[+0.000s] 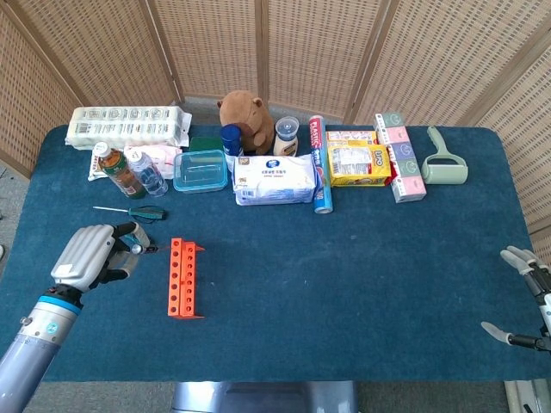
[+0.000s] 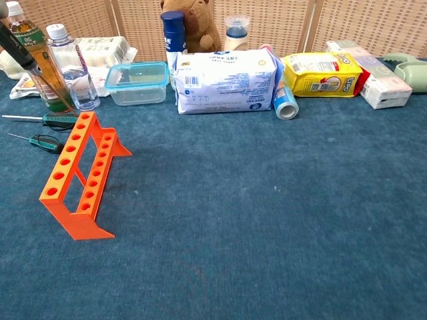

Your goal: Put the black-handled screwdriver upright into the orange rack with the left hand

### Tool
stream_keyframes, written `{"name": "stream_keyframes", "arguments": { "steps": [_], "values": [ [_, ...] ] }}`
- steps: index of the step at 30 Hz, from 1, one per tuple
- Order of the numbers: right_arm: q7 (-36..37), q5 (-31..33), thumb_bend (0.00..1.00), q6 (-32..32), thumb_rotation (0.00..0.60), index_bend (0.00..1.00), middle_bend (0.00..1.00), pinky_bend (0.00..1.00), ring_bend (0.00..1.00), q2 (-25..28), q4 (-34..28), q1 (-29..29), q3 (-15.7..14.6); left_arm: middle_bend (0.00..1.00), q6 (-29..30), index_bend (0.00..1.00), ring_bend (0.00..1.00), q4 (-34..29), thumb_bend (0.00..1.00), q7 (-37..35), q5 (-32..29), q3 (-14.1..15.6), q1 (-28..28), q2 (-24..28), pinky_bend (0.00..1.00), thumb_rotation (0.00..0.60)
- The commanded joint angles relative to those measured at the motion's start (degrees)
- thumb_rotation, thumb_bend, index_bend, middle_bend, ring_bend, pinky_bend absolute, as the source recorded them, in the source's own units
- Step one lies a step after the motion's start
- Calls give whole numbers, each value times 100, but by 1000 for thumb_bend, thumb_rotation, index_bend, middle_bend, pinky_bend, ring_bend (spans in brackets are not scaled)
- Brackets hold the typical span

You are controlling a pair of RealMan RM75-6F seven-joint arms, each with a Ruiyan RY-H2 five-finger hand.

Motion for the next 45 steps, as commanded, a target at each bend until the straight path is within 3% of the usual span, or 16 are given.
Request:
{"name": "stream_keyframes", "arguments": {
  "steps": [1, 21, 45],
  "values": [
    [8, -1, 16, 0, 600, 87, 84, 0, 0, 3, 0, 2, 0, 1000, 2, 518, 1000, 37, 504, 22, -102, -19, -58, -28, 1000, 600],
    [122, 49, 16, -13, 600, 87, 84, 0, 0, 30, 35, 21, 18, 1000, 18, 519, 1000, 295, 504, 189, -676, -68, -410, -366, 1000, 600],
    [235, 49, 16, 25, 600, 87, 84, 0, 0, 47, 78, 5, 18, 1000, 150, 519, 1000, 246, 503, 348, -850, -42, -564, -500, 1000, 600]
  ]
}}
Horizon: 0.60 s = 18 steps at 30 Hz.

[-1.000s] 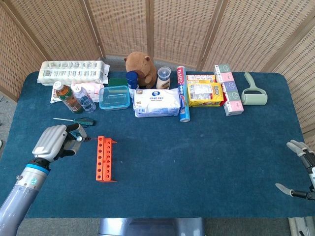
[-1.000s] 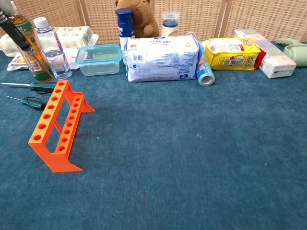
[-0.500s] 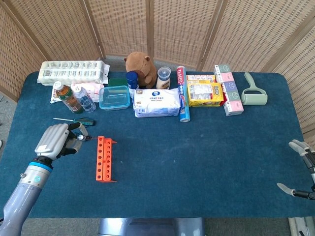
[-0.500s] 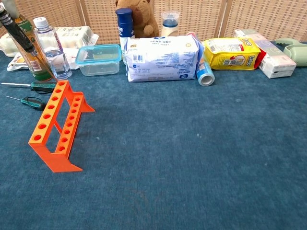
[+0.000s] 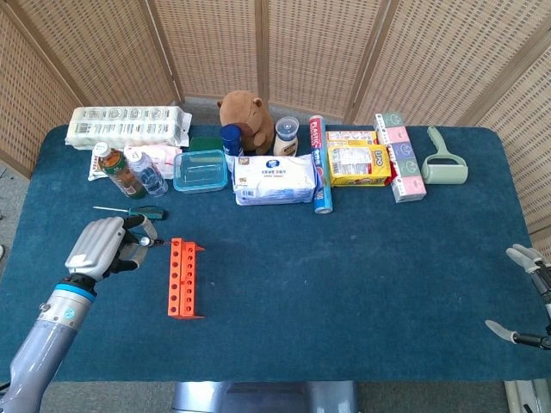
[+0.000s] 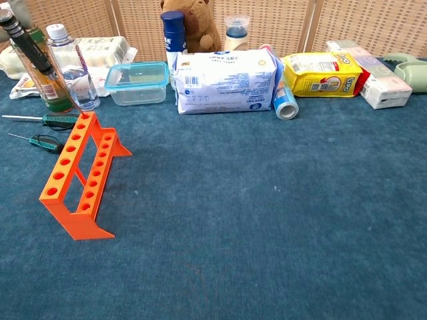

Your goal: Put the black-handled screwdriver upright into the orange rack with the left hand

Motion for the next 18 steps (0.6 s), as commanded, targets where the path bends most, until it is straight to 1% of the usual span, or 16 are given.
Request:
{"name": "stream_keyframes", "arguments": {
  "steps": [1, 11, 14, 18],
  "values": [
    [9, 3, 16, 3, 600, 87, 84, 0, 0, 0, 6, -2, 1, 1000, 14, 519, 1000, -5, 504, 29, 8, 19, -7, -17, 1000, 600],
    [28, 2, 15, -3, 600, 87, 84, 0, 0, 4, 13, 2, 1, 1000, 40, 519, 1000, 64, 504, -62, -62, 1, -18, -76, 1000, 600],
    [12, -9, 15, 0, 600, 87, 84, 0, 0, 0, 12, 1, -2, 1000, -25, 519, 1000, 194, 503, -286, -94, -37, 9, -137, 1000, 600],
    [-7, -23, 16, 4, 600, 87, 84, 0, 0, 0, -1, -2, -9, 1000, -326, 519, 1000, 361, 503, -742, -161, -120, 29, -143, 1000, 600]
  ]
}}
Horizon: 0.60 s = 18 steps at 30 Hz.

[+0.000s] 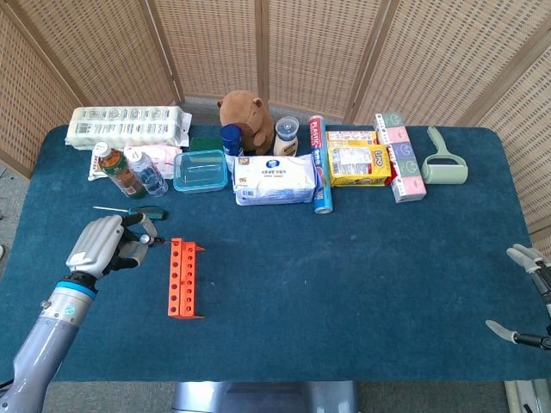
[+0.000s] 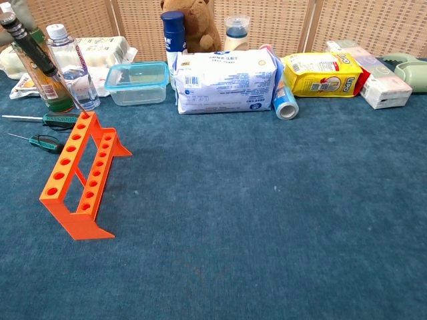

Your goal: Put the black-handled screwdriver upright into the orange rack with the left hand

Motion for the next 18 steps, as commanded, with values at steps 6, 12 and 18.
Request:
{"name": "stream_keyframes", "arguments": {
  "steps": [6, 12, 18],
  "values": [
    [-17, 13, 16, -27, 600, 87, 84, 0, 0, -2, -3, 11, 1, 1000, -618, 519, 1000, 370, 504, -849, -38, -144, 54, 9, 1000, 600],
    [-19, 4, 16, -29, 600, 87, 84, 0, 0, 0, -8, 15, -2, 1000, -714, 519, 1000, 409, 504, -929, -142, -192, -4, 43, 1000, 600],
    [1, -8, 16, -20, 600, 87, 85, 0, 0, 8, -6, 11, -9, 1000, -742, 518, 1000, 509, 504, -875, -579, -256, -163, 6, 1000, 600]
  ]
}}
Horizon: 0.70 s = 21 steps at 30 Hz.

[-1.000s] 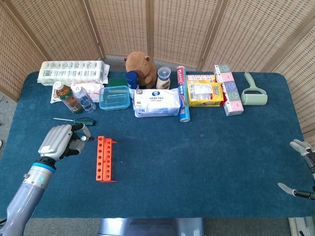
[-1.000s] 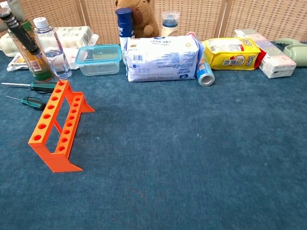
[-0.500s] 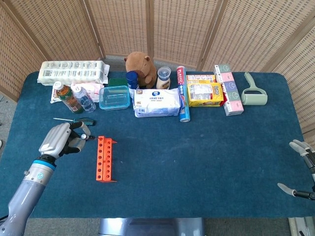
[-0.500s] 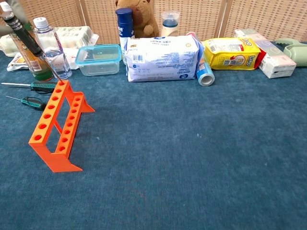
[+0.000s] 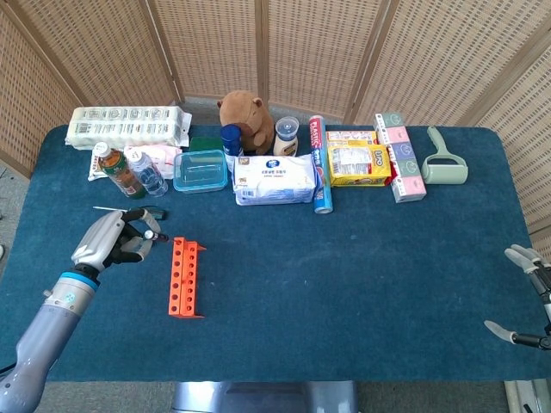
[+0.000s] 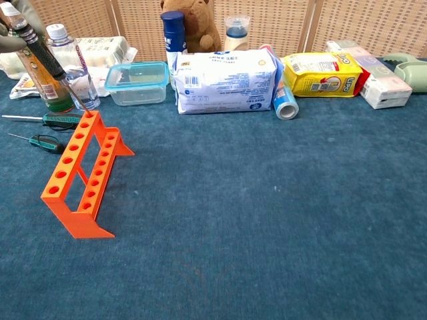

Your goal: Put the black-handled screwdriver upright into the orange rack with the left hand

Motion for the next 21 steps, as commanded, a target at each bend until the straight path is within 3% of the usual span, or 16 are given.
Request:
{"name": "stream_keyframes", "arguments": {
  "steps": [1, 21],
  "values": [
    [9, 4, 16, 4, 600, 87, 84, 0, 0, 2, 4, -2, 1, 1000, -29, 518, 1000, 97, 504, 62, -277, -27, -119, -44, 1000, 600],
    [14, 32, 16, -42, 600, 87, 89, 0, 0, 11, -1, 15, 0, 1000, -119, 519, 1000, 476, 504, 506, -1440, -61, -703, -327, 1000, 600]
  ]
}}
